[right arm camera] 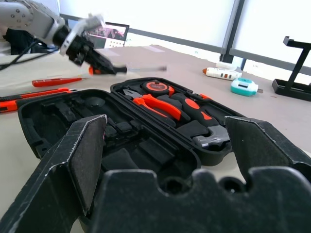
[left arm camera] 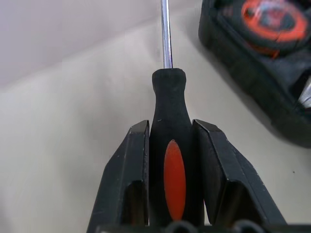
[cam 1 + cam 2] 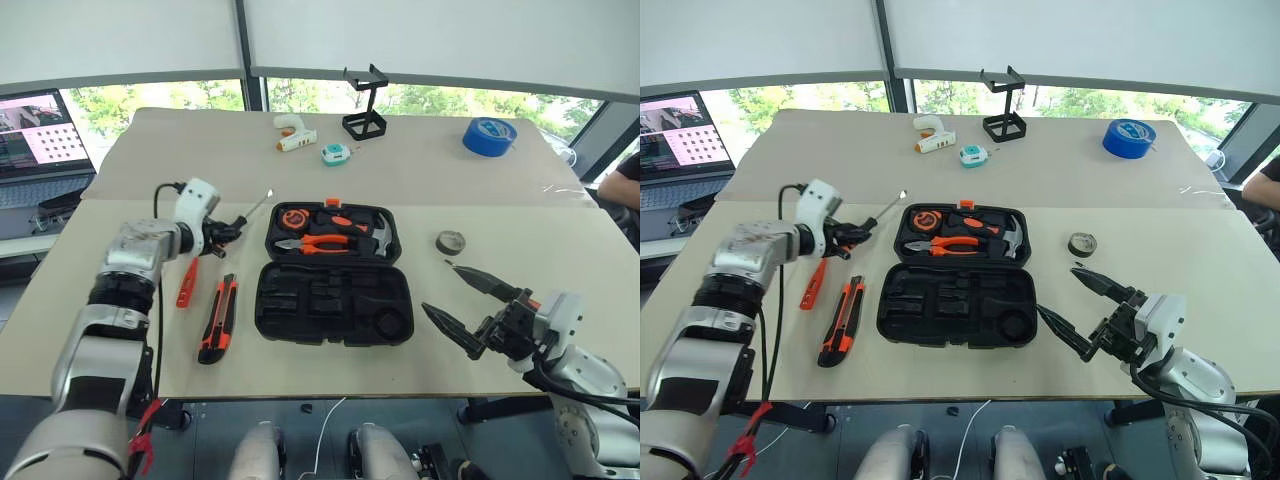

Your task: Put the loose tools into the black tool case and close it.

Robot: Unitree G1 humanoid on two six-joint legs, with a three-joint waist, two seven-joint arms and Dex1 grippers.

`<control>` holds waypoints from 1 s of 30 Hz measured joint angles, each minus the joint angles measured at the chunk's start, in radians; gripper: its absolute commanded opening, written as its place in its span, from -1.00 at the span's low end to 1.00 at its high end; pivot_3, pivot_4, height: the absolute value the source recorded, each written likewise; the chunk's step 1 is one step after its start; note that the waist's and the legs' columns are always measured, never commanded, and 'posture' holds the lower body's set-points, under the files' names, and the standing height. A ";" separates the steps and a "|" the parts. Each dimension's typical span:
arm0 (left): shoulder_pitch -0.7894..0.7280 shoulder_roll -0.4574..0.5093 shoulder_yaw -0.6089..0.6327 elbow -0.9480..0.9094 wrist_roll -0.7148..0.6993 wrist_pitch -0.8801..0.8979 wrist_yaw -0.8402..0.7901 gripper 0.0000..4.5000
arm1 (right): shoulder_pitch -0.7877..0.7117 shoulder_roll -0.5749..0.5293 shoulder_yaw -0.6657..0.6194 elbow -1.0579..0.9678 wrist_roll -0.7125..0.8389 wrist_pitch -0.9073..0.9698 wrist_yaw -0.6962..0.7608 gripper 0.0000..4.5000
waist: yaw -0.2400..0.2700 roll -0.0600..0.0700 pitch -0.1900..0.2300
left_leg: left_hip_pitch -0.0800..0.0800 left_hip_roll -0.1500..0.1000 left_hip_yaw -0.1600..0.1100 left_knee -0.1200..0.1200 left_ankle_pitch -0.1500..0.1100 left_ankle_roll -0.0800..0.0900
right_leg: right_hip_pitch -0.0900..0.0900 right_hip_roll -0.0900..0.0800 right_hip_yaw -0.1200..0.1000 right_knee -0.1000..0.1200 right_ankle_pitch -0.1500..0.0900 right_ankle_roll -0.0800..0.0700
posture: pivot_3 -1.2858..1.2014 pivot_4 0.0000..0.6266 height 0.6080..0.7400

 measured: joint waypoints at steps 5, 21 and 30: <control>0.059 0.067 -0.002 -0.217 -0.019 -0.210 -0.285 -0.61 | 0.005 -0.071 -0.027 0.000 0.018 0.013 0.038 1.00 | 0.010 0.000 0.000 | 0.000 0.000 0.002 0.000 0.000 0.000 | 0.001 -0.001 0.000 -0.001 0.000 0.000 | 0.03 -0.52 1.00; 0.117 -0.035 -0.296 -0.523 0.203 -0.128 -0.378 -0.61 | -0.059 -0.195 -0.023 -0.022 0.061 0.183 0.120 1.00 | 0.008 0.000 0.000 | 0.000 -0.001 -0.001 0.003 0.000 0.001 | 0.002 0.001 0.001 0.000 0.000 0.000 | 0.03 -0.52 1.00; 0.102 -0.059 -0.321 -0.471 0.283 -0.143 -0.362 -0.61 | -0.062 -0.194 -0.023 -0.035 0.061 0.199 0.121 1.00 | 0.012 0.000 0.000 | -0.001 -0.001 -0.001 0.004 0.000 0.001 | 0.002 0.001 0.001 0.000 0.000 0.000 | 0.03 -0.52 1.00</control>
